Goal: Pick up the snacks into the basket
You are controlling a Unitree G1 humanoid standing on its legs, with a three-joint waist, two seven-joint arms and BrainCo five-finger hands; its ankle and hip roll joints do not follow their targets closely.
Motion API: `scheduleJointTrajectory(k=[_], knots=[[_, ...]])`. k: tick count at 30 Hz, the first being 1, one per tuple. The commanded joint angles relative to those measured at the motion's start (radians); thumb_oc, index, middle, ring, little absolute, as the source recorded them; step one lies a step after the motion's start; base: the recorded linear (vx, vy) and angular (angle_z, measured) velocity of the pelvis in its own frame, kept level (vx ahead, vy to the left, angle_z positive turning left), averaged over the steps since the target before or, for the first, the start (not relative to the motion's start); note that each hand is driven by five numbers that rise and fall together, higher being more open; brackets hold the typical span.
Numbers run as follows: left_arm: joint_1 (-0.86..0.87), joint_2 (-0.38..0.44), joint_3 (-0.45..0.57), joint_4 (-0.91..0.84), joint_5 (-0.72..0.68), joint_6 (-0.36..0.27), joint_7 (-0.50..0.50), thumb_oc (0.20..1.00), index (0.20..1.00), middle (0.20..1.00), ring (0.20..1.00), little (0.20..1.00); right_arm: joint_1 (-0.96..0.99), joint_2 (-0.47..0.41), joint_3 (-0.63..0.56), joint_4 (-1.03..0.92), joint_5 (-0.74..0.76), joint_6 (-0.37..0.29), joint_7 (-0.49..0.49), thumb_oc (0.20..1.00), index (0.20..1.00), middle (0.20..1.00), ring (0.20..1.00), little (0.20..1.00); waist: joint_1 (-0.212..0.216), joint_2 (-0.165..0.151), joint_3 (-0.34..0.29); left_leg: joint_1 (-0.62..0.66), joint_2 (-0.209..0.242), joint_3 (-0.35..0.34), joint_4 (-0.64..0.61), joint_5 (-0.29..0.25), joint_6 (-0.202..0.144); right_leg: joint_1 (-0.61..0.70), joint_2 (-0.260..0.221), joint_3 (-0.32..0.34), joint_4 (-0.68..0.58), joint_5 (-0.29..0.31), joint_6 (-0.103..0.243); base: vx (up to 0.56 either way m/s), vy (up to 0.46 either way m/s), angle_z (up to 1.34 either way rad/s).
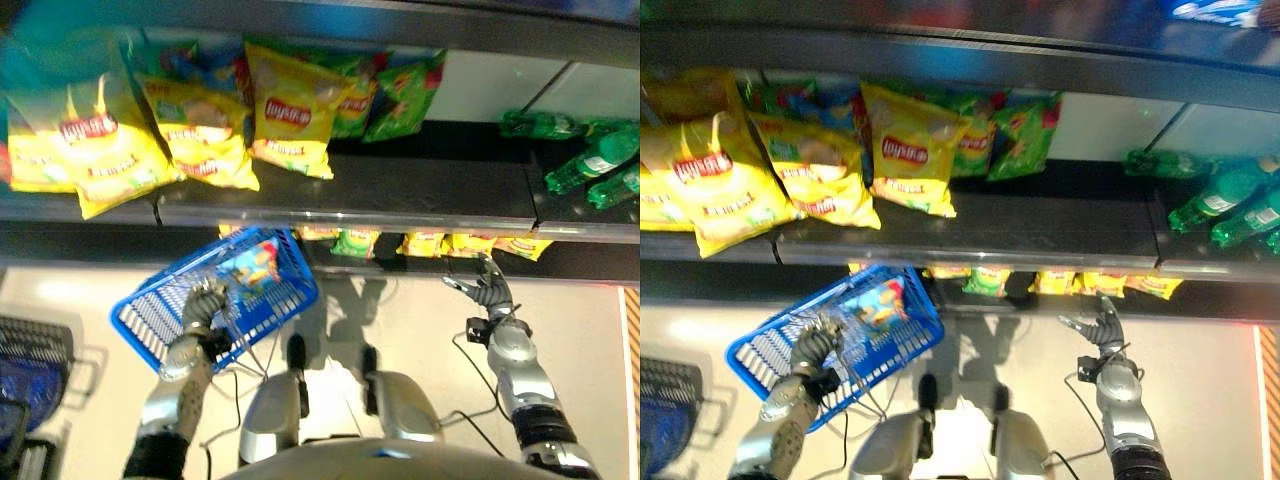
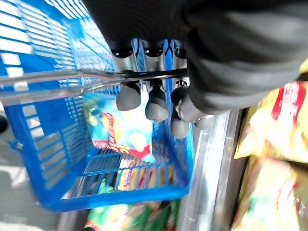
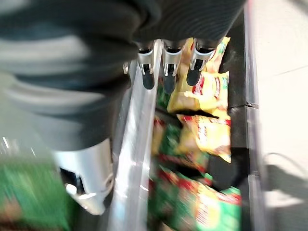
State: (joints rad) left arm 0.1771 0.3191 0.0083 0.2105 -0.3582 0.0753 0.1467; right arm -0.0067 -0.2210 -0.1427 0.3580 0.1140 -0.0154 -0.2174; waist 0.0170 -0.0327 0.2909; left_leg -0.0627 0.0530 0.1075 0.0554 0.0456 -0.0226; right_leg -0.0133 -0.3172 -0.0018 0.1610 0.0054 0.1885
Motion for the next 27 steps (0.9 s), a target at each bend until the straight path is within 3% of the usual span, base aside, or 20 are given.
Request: scheduleJointTrajectory(k=[1,5,6,7,8,9,10,12,13,14,15,16,17,19,20,21,23,25,26,27], knots=[[0.012,0.027,0.006,-0.089,0.065,-0.077,-0.005,0.2,0.2,0.2,0.2,0.2,-0.024,-0.038,-0.037,-0.042,0.041,-0.059,-0.063,1.0,1.0,1.0,1.0,1.0,0.031,0.0,-0.077,-0.032,0.04,-0.082,0.035,-0.072,-0.004,-0.047,0.001,0.024,-0.01,0.099,0.004,-0.1,-0.517,-0.11],[0.018,0.003,-0.002,-0.074,0.046,-0.088,0.015,0.2,0.2,0.2,0.2,0.2,-0.062,-0.058,-0.025,-0.066,0.034,-0.058,-0.074,1.0,1.0,1.0,1.0,1.0,0.032,0.03,-0.072,-0.051,0.104,-0.097,0.066,-0.063,-0.053,-0.06,-0.038,0.096,-0.016,0.085,0.021,-0.13,-0.459,-0.47],[0.012,-0.017,-0.01,-0.072,0.024,-0.095,0.029,0.2,0.2,0.2,0.2,0.2,-0.079,-0.082,-0.017,-0.088,0.013,-0.053,-0.079,1.0,1.0,1.0,1.0,1.0,0.026,0.054,-0.06,-0.073,0.155,-0.12,0.068,-0.034,-0.087,-0.079,-0.034,0.153,-0.004,0.039,0.033,-0.18,-0.543,-0.36],[0.011,-0.018,-0.01,-0.071,0.024,-0.096,0.029,0.2,0.2,0.2,0.2,0.2,-0.08,-0.083,-0.017,-0.087,0.013,-0.053,-0.079,1.0,1.0,1.0,1.0,1.0,0.026,0.057,-0.06,-0.074,0.158,-0.12,0.067,-0.033,-0.089,-0.084,-0.03,0.154,0.002,0.036,0.032,-0.18,-0.597,-0.46],[0.013,-0.029,-0.012,-0.06,0.007,-0.101,0.044,0.2,0.2,0.2,0.2,0.2,-0.083,-0.101,-0.012,-0.088,-0.007,-0.052,-0.088,1.0,1.0,1.0,1.0,1.0,0.018,0.068,-0.051,-0.067,0.2,-0.143,0.04,0.0,-0.101,-0.1,0.001,0.2,0.065,-0.037,0.036,-0.09,-0.521,-0.13],[0.01,-0.026,-0.014,-0.039,0.017,-0.1,0.056,0.2,0.2,0.2,0.2,0.2,-0.064,-0.102,-0.006,-0.099,-0.024,-0.06,-0.102,1.0,1.0,1.0,1.0,1.0,0.014,0.076,-0.055,-0.072,0.257,-0.153,-0.001,0.052,-0.098,-0.117,0.086,0.212,0.148,-0.161,0.005,-0.09,-0.785,0.14],[0.009,-0.031,-0.005,-0.049,0.005,-0.101,0.045,0.2,0.2,0.2,0.2,0.2,-0.051,-0.109,0.001,-0.122,-0.045,-0.063,-0.091,1.0,1.0,1.0,1.0,1.0,0.01,0.076,-0.051,-0.062,0.292,-0.177,-0.036,0.101,-0.111,-0.118,0.104,0.194,0.171,-0.221,-0.01,-0.09,-0.751,0.64],[0.009,-0.065,-0.006,-0.036,-0.023,-0.106,0.061,0.2,0.2,0.2,0.2,0.2,-0.061,-0.12,0.032,-0.099,-0.064,-0.056,-0.109,1.0,1.0,1.0,1.0,1.0,0.005,0.085,-0.052,-0.045,0.303,-0.196,-0.096,0.169,-0.09,-0.147,0.143,0.145,0.226,-0.231,-0.042,-0.1,-0.792,0.82],[0.015,-0.089,-0.011,-0.034,-0.035,-0.11,0.053,0.2,0.2,0.2,0.2,0.2,-0.073,-0.147,0.046,-0.095,-0.083,-0.046,-0.091,1.0,1.0,1.0,1.0,1.0,0.008,0.065,-0.055,-0.038,0.259,-0.186,-0.059,0.136,-0.054,-0.121,0.155,0.114,0.168,-0.201,-0.057,-0.12,-0.86,0.57],[0.016,-0.092,-0.014,-0.037,-0.034,-0.105,0.049,0.2,0.2,0.2,0.2,0.2,-0.072,-0.147,0.046,-0.095,-0.071,-0.041,-0.088,1.0,1.0,1.0,1.0,1.0,0.01,0.054,-0.06,-0.038,0.217,-0.175,-0.008,0.1,-0.047,-0.106,0.156,0.095,0.124,-0.17,-0.062,-0.14,-0.877,0.36],[0.017,-0.098,-0.016,-0.045,-0.04,-0.108,0.044,0.2,0.2,0.2,0.2,0.2,-0.073,-0.144,0.047,-0.095,-0.057,-0.042,-0.085,1.0,1.0,1.0,1.0,1.0,0.015,0.048,-0.066,-0.036,0.132,-0.161,0.082,0.028,-0.036,-0.088,0.166,0.079,0.054,-0.144,-0.07,-0.09,-0.381,-0.12],[0.017,-0.098,-0.016,-0.045,-0.04,-0.108,0.043,0.2,0.2,0.2,0.2,0.2,-0.073,-0.144,0.047,-0.095,-0.057,-0.043,-0.085,1.0,1.0,1.0,1.0,1.0,0.015,0.048,-0.066,-0.041,0.131,-0.161,0.092,0.023,-0.034,-0.086,0.165,0.079,0.047,-0.139,-0.069,-0.08,-0.502,-0.14],[0.02,-0.103,-0.022,-0.053,-0.053,-0.11,0.029,0.2,0.2,0.2,0.2,0.2,-0.073,-0.142,0.065,-0.097,-0.054,-0.042,-0.07,1.0,1.0,1.0,1.0,1.0,0.018,0.051,-0.08,-0.037,-0.001,-0.13,0.179,-0.09,-0.012,-0.057,0.181,0.06,-0.024,-0.108,-0.078,-0.05,-0.427,-0.16],[0.012,-0.108,-0.031,-0.049,-0.052,-0.103,0.01,0.2,0.2,0.2,0.2,0.2,-0.061,-0.139,0.067,-0.1,-0.051,-0.042,-0.05,1.0,1.0,1.0,1.0,1.0,0.01,0.065,-0.102,-0.029,-0.088,-0.056,0.206,-0.149,0.016,-0.043,0.203,0.031,-0.07,-0.085,-0.082,-0.03,-0.375,-0.03],[0.013,-0.108,-0.032,-0.049,-0.052,-0.103,0.01,0.2,0.2,0.2,0.2,0.2,-0.06,-0.139,0.067,-0.1,-0.051,-0.042,-0.049,1.0,1.0,1.0,1.0,1.0,0.01,0.066,-0.101,-0.026,-0.088,-0.056,0.207,-0.152,0.018,-0.039,0.203,0.03,-0.072,-0.087,-0.081,0.03,-0.234,0.25],[0.02,-0.114,-0.039,-0.053,-0.016,-0.099,-0.002,0.2,0.2,0.2,0.2,0.2,-0.04,-0.131,0.061,-0.1,-0.064,-0.041,-0.044,1.0,1.0,1.0,1.0,1.0,0.008,0.101,-0.123,0.003,-0.18,-0.028,0.156,-0.176,0.049,-0.031,0.248,0.002,-0.088,-0.079,-0.085,0.04,-0.151,0.17],[0.039,-0.125,-0.03,-0.07,-0.021,-0.088,0.005,0.2,0.2,0.2,0.2,0.2,-0.024,-0.109,0.056,-0.084,-0.061,-0.042,-0.044,1.0,1.0,1.0,1.0,1.0,0.022,0.119,-0.128,0.039,-0.206,-0.09,0.082,-0.167,0.073,-0.037,0.292,-0.008,-0.06,-0.072,-0.084,0.05,-0.23,0.19],[0.039,-0.12,-0.03,-0.078,-0.02,-0.086,0.0,0.2,0.2,0.2,0.2,0.2,-0.012,-0.102,0.056,-0.089,-0.056,-0.044,-0.029,1.0,1.0,1.0,1.0,1.0,0.013,0.11,-0.125,0.051,-0.202,-0.11,0.07,-0.165,0.081,-0.053,0.299,-0.02,-0.004,-0.073,-0.077,0.01,-0.188,-0.1],[0.034,-0.092,-0.018,-0.092,-0.005,-0.071,0.0,0.2,0.2,0.2,0.2,0.2,-0.001,-0.096,0.058,-0.132,-0.064,-0.046,-0.001,1.0,1.0,1.0,1.0,1.0,-0.012,0.088,-0.097,0.07,-0.167,-0.123,0.041,-0.154,0.09,-0.143,0.305,-0.027,0.199,-0.026,-0.009,-0.04,-0.14,-0.33],[0.034,-0.091,-0.017,-0.092,-0.005,-0.07,0.0,0.2,0.2,0.2,0.2,0.2,-0.001,-0.095,0.058,-0.134,-0.065,-0.044,0.0,1.0,1.0,1.0,1.0,1.0,-0.012,0.084,-0.097,0.07,-0.17,-0.122,0.037,-0.152,0.09,-0.149,0.303,-0.026,0.209,-0.03,-0.008,-0.1,-0.326,0.12]])
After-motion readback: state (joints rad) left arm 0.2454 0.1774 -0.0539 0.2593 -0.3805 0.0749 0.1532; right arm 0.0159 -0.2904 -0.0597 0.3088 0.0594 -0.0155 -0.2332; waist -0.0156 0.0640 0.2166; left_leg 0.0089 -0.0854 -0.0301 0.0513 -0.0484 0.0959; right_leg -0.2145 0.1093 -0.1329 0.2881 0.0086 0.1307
